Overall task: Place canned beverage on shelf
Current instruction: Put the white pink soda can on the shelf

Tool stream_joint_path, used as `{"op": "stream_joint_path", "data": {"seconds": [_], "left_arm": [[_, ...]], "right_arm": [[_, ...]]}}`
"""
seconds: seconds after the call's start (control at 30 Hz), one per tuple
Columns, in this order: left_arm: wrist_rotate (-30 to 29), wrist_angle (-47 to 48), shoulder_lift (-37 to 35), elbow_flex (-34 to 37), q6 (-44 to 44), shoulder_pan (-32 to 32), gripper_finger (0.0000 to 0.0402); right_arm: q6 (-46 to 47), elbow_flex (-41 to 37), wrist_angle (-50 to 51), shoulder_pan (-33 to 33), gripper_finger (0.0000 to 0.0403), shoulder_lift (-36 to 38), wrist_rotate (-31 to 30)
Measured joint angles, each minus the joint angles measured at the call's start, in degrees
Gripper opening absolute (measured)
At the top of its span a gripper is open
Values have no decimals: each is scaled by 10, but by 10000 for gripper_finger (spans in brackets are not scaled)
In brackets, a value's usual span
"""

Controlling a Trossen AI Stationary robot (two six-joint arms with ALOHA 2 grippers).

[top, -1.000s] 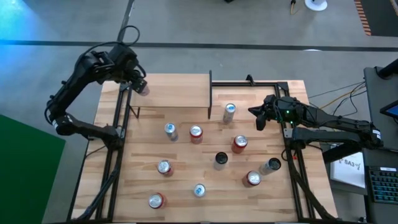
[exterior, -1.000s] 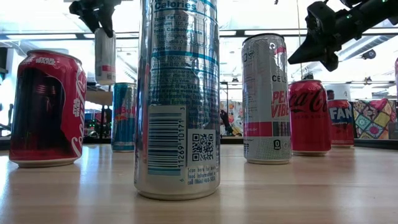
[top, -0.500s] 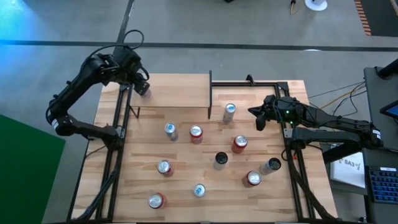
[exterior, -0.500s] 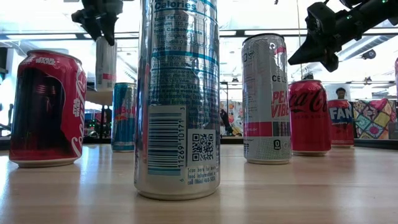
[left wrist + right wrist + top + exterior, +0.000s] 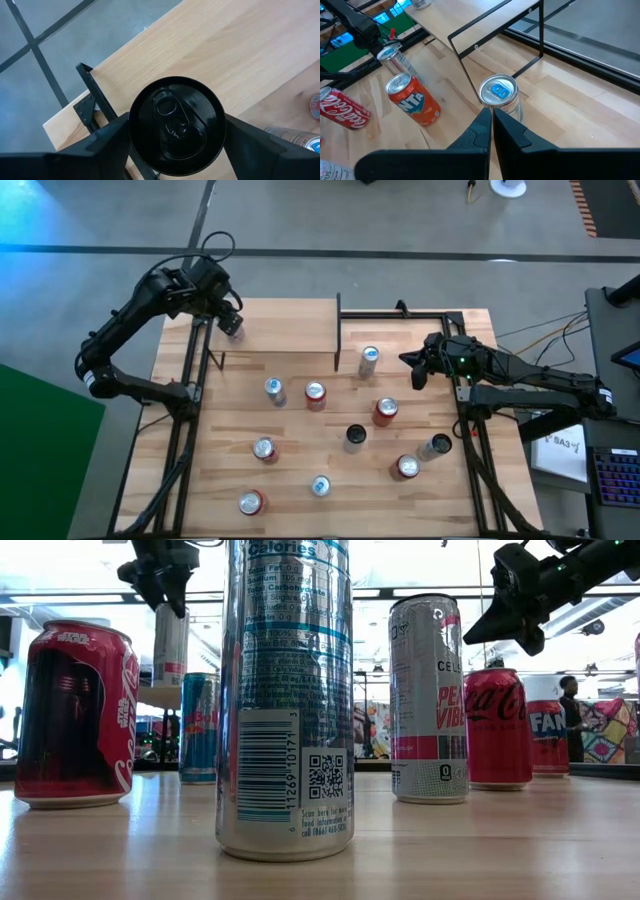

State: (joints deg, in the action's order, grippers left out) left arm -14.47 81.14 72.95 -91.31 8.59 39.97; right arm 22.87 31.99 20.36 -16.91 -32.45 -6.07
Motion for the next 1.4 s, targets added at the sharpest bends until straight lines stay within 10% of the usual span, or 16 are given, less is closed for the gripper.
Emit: {"op": "stream_joint_path", "data": {"seconds": [1.4], "left_arm": [[0,-6,-34,-36,-21,0,300]], "right_arm": [[0,0,-26,0,9,0,0]]}}
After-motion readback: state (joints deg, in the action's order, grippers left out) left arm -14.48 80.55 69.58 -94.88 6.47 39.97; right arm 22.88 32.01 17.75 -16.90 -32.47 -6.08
